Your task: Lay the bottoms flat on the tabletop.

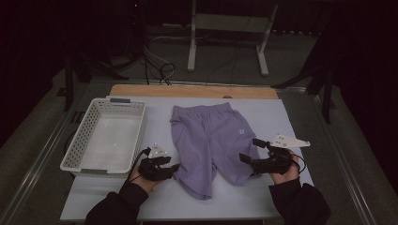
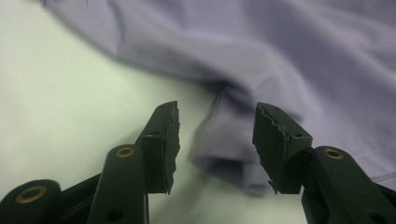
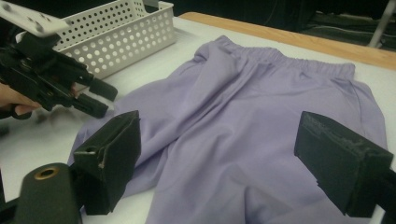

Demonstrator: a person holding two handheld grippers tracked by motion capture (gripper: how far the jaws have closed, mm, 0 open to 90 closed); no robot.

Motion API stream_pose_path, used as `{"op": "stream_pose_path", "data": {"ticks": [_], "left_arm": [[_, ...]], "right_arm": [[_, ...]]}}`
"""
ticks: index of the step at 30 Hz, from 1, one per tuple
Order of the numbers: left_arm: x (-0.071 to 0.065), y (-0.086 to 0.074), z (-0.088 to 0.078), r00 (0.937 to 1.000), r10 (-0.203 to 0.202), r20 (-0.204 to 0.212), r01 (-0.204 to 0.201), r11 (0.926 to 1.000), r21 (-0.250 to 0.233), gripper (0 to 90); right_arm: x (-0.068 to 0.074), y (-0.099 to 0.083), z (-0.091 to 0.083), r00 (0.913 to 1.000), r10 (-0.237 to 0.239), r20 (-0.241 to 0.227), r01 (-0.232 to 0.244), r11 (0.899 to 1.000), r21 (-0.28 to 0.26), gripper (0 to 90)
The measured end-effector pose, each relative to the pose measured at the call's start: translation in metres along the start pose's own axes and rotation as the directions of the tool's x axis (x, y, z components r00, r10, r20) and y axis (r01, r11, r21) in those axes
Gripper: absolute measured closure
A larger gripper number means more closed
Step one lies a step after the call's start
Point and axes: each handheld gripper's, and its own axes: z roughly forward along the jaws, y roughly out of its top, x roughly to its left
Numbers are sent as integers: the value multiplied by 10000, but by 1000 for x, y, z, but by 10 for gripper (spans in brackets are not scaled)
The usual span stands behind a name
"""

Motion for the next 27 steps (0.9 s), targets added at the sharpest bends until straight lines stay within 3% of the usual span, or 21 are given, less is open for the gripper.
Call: {"op": "stream_pose_path", "data": {"ticks": [3, 5, 9, 11, 13, 18, 22, 23, 27], "left_arm": [[2, -6, 7, 9999, -7, 102, 4, 9995, 302, 552], [0, -8, 8, 9997, 193, 175, -199, 9992, 334, 572], [-5, -8, 7, 9962, 595, 643, -635, 9960, 622, 758], [-7, -8, 5, 9943, 534, 919, -595, 9961, 651, 868], [-11, -8, -2, 9946, 783, 683, -818, 9954, 491, 884], [-21, -12, -33, 9963, 582, 636, -567, 9981, -261, 885], [-35, -19, -60, 9965, 760, 344, -734, 9947, -717, 883], [-39, -22, -65, 9952, 966, 139, -953, 9925, -760, 883], [-48, -32, -79, 9950, 997, -32, -997, 9925, -702, 877]], "right_arm": [[-2, -6, -3, 9999, 146, 84, -146, 9999, -18, 146], [-4, -10, -3, 9996, 257, 127, -257, 9997, 36, 145], [-8, -15, -7, 9989, 318, 340, -322, 9994, 103, 145], [-9, -16, -9, 9983, 374, 446, -377, 9993, 68, 145], [-11, -17, -11, 9977, 448, 518, -451, 9990, 46, 145], [-13, -21, -16, 9963, 520, 686, -522, 9986, 5, 145], [-16, -24, -19, 9949, 607, 810, -608, 9982, -22, 145], [-16, -24, -20, 9943, 646, 852, -645, 9979, -39, 145], [-16, -24, -21, 9938, 681, 879, -679, 9977, -61, 145]]}}
